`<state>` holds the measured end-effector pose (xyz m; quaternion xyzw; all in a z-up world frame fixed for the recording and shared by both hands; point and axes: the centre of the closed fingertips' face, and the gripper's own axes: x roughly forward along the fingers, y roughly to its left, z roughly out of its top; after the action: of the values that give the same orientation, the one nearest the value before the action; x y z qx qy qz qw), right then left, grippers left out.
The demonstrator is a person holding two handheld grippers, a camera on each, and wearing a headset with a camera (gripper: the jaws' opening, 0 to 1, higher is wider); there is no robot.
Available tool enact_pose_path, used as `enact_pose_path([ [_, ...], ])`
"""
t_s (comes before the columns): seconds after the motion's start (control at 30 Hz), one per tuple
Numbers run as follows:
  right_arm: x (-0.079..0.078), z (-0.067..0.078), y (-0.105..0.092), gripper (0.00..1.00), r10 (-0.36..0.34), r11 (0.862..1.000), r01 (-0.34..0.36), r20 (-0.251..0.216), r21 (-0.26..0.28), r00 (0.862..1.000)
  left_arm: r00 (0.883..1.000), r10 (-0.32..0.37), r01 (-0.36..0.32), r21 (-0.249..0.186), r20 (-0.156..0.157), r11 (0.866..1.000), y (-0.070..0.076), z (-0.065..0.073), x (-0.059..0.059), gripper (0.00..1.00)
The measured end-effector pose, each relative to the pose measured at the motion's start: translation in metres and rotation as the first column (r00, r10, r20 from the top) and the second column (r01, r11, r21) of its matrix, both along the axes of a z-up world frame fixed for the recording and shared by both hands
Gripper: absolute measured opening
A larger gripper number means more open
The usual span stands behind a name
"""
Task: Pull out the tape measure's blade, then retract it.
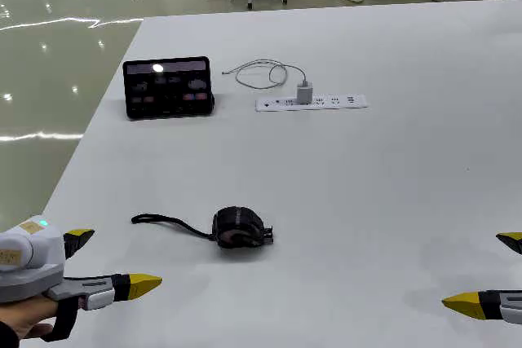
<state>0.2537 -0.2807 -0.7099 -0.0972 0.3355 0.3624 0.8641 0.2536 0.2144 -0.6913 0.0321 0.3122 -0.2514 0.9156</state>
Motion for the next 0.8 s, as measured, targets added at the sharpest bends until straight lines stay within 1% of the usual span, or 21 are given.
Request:
enact_pose_path([
  [0.03,0.0001,0.0002,0.0001,1.00,0.000,1.000,0.000,0.001,0.000,1.000,1.000,-0.002,0.002,-0.020,-0.010,1.000,-0.0020,-0.0003,-0.0012,1.00],
  [0.1,-0.0003,0.0003,0.0004,1.00,-0.001,1.000,0.001,0.000,0.001,1.000,1.000,-0.007,0.007,-0.005,-0.004,1.000,-0.0009,-0.0011,-0.0013,1.00],
  [0.17,-0.0007,0.0002,0.0009,1.00,0.002,1.000,-0.002,-0.002,0.002,1.000,1.000,-0.007,0.007,-0.010,-0.008,1.000,-0.0018,-0.0012,-0.0020,1.00],
  [0.23,-0.0006,0.0002,0.0009,1.00,0.002,1.000,-0.002,-0.002,0.001,1.000,1.000,-0.006,0.006,-0.011,-0.003,1.000,-0.0016,-0.0006,-0.0018,1.00],
  [0.3,-0.0002,0.0003,0.0006,1.00,0.001,1.000,-0.001,0.000,0.001,1.000,1.000,-0.009,0.009,-0.012,-0.009,1.000,-0.0021,-0.0014,-0.0027,1.00],
  [0.5,0.0007,0.0007,0.0005,1.00,0.003,1.000,-0.003,0.006,0.003,1.000,1.000,-0.017,0.016,-0.014,-0.015,1.000,-0.0026,-0.0026,-0.0029,1.00],
  [0.57,-0.0002,0.0003,0.0018,1.00,0.010,1.000,-0.009,-0.003,0.005,1.000,1.000,-0.024,0.024,-0.013,-0.006,1.000,-0.0025,-0.0021,-0.0014,1.00],
  [0.67,0.0005,0.0000,0.0019,1.00,0.013,1.000,-0.013,-0.003,0.003,1.000,1.000,-0.023,0.023,-0.017,-0.017,1.000,-0.0006,-0.0032,0.0000,1.00],
  [0.73,0.0021,0.0002,0.0014,1.00,0.014,1.000,-0.014,0.003,-0.004,1.000,0.999,-0.035,0.035,-0.027,-0.022,0.999,-0.0022,-0.0034,-0.0009,1.00],
  [0.8,0.0031,0.0005,0.0029,1.00,0.018,1.000,-0.018,0.002,-0.001,1.000,0.999,-0.042,0.041,-0.026,-0.030,0.999,-0.0026,-0.0035,-0.0006,1.00],
])
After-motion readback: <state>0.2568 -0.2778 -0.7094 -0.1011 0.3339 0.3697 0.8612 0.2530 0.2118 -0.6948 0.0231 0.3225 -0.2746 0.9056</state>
